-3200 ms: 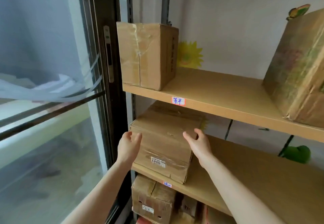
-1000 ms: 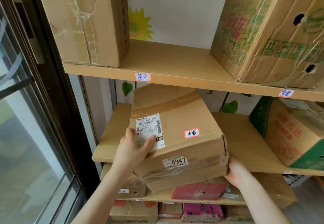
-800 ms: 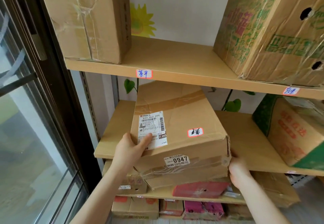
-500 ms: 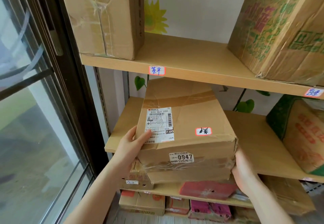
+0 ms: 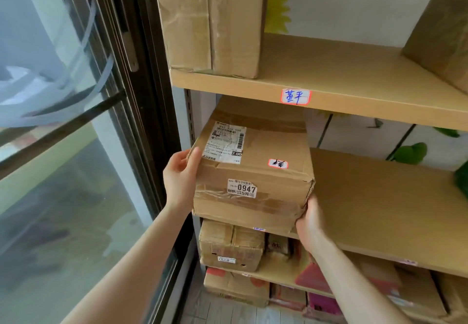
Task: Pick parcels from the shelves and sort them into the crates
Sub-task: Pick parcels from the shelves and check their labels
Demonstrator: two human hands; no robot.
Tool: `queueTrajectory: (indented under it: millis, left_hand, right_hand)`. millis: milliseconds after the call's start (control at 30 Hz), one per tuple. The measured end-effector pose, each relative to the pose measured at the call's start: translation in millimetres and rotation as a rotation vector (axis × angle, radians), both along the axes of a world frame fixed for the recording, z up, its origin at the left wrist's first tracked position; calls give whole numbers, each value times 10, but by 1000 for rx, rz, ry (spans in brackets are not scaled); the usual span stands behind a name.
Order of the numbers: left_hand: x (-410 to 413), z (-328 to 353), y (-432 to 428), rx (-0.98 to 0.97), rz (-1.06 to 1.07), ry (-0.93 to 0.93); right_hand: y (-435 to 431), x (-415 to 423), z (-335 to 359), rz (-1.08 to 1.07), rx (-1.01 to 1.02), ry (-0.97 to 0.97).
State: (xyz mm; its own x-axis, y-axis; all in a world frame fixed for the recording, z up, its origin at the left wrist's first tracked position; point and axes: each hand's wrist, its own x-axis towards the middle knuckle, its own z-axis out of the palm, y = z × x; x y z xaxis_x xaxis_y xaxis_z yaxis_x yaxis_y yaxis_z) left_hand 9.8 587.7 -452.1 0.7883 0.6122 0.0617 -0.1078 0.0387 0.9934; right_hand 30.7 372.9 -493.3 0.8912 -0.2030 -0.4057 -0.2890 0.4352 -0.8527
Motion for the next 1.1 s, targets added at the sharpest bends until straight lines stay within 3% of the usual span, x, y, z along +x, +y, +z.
queueTrajectory:
  millis: [67,267,400,567,733,833,967,1100]
  left_hand:
    - [35,-31,57,48,6,-3]
    - [110,-100,120,142,-7,-18]
    - [-13,-401,145,22,81,-41]
    - [-296,-1382,170,-65,183,286]
    - [-149,-2084,153,209,-100,620]
    - [70,-2349,164,262,-153,653]
    - [235,-2669,131,196,-207,675]
    - [193,-2887,122,179,-192,581]
  right_hand:
    - [91,21,-50,29,-91,-12]
    - [175,127,-172,-40,-64,20]
    - [116,78,-286,-82,-128,39]
    - [82,-485,-796,-197,-296,-114]
    - [190,-467,-1619,21,-514,58]
    - [265,-87,-1933,153,-587,157]
    - [403,250,-2197,296,-573,264]
    - [453,332,-2418,341,-515,311]
